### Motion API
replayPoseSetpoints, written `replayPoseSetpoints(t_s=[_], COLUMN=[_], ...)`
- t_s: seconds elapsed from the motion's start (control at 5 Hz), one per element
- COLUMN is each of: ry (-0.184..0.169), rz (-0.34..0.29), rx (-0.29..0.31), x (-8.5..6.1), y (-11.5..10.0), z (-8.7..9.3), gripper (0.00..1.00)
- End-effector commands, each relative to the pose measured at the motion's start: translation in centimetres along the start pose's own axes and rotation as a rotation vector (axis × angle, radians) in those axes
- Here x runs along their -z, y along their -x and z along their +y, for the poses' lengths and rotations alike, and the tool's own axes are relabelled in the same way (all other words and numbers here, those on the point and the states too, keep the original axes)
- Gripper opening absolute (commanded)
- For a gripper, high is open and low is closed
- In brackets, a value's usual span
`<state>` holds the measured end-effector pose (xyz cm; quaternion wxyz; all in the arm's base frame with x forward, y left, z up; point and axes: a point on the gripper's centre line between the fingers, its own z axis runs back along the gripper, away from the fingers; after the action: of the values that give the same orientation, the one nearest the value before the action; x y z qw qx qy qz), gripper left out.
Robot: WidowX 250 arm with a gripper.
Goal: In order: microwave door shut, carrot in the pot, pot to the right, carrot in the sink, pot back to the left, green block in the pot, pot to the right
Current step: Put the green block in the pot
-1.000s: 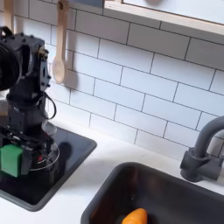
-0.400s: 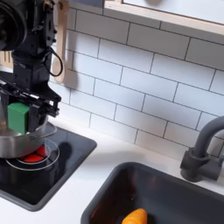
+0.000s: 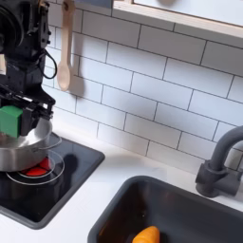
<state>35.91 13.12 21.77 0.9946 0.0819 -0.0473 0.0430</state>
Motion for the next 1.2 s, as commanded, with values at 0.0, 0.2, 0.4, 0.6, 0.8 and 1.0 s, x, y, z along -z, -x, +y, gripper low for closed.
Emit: replayPoseSetpoints(t_s=[0.0, 0.2, 0.4, 0.6, 0.8, 1.0], ry=[-0.014, -0.017, -0.018, -0.014, -0.015, -0.013], rz=[0.004, 0.001, -0.001, 0.012, 0.013, 0.02], rx=[-0.024, -0.032, -0.022, -0.014, -0.016, -0.011], x=[1.7, 2.4, 2.4, 2.4, 2.2, 2.6], y=[-1.9, -2.5, -3.0, -3.0, -2.3, -2.4], z=[1.5, 2.1, 1.9, 2.0, 2.0, 1.9], gripper=[0.0, 0.0, 0.0, 0.99, 1.0, 1.0])
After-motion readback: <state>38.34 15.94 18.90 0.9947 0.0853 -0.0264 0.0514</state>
